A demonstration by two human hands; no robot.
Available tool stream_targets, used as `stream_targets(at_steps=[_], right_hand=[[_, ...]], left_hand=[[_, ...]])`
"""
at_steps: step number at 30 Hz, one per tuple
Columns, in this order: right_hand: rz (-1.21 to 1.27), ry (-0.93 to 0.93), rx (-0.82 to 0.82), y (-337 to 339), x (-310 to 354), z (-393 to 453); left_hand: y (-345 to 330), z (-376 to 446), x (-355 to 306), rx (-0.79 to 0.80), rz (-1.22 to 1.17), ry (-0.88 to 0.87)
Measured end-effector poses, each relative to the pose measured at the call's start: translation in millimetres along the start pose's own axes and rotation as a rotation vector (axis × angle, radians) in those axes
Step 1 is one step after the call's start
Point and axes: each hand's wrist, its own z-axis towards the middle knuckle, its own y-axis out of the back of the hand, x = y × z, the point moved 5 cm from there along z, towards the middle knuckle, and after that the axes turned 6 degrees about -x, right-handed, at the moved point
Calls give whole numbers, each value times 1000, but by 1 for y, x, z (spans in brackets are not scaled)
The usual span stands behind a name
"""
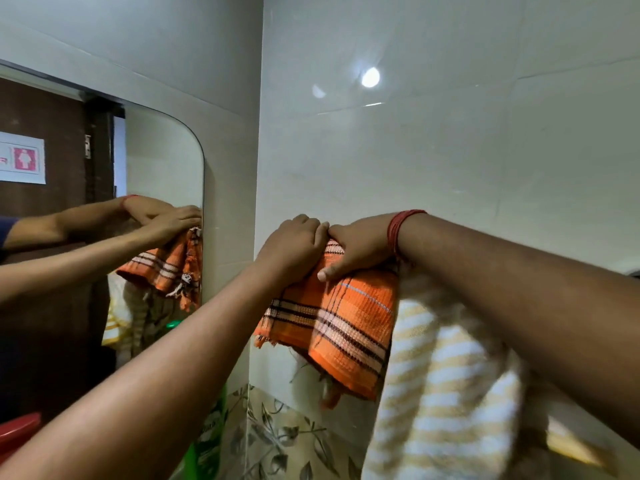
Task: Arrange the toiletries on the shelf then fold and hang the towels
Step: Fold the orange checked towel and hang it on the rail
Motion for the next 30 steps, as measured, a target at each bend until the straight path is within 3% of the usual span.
stream_targets(at_steps=[2,4,14,23,26,30], right_hand=[[-85,6,-50,2,-2,-15],[-21,-14,-72,0,-9,-22],[281,-94,-2,-3,-20,-21],[59,-121,-30,3,-28,-58],[12,-116,-58,1,-39,-80],[-66,-175,-47,2,-50,-108]], left_hand=[[6,-12,-3,-169,-69,-51],[2,-22,-8,-129,-164,-57],[-3,-15,-18,-27,-40,-74],[-4,-18,-13,-16,-6,-21],[-3,-44,-43,-80,-50,-182],[-14,-60,-72,-19,53,-302]])
